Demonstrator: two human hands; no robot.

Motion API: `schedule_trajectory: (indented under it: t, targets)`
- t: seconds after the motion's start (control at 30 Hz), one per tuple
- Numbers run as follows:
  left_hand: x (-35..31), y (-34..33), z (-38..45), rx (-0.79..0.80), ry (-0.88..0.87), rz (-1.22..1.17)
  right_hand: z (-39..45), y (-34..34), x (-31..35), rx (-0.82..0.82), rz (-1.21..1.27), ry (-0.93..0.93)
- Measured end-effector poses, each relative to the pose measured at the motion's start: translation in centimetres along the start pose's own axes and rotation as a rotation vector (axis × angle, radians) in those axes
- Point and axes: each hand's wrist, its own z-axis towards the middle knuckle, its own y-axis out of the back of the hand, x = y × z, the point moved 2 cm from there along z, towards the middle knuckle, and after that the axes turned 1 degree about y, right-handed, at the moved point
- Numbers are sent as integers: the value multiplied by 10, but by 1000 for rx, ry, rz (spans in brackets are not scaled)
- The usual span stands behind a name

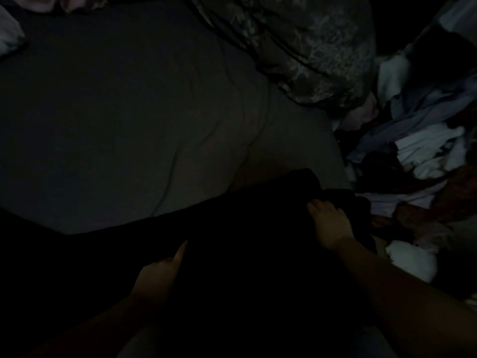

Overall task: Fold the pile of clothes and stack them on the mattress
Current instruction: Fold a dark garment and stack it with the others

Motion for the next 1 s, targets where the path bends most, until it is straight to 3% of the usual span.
schedule_trajectory:
  t: [0.13, 0.2, 0.3, 0.4, 0.47, 0.53, 0.6, 0.73, 0.87, 1.0]
  targets:
    - [-17, -15, -3, 94, 18, 80, -12, -11, -1, -106, 76, -11]
    - [-29, -5, -1, 52, -5, 95, -16, -16, -2, -14, 109, -28]
    - [-28, -7, -2, 275, 147, 2, -14, -23, -7, 119, 224, -61]
    - [-18, -13, -5, 312, 192, -240, -6, -6, 11, -142, 157, -45]
    - [-14, -11, -10, 212, 147, -306, -4, 7, 44, -317, 63, 28]
    - [-5, -4, -18, 91, 118, -239, -5, 14, 95, -353, 66, 159]
    - [11, 4, -25, 41, 141, -99, -7, 12, 153, -310, 147, 296]
    - [65, 23, -47, 156, 174, 175, -12, -1, 274, -158, 298, 522]
    - [147, 42, -72, 265, 139, 440, -14, -1, 381, 70, 451, 529]
    - [238, 62, -92, 265, 156, 613, -8, -10, 460, 257, 495, 505]
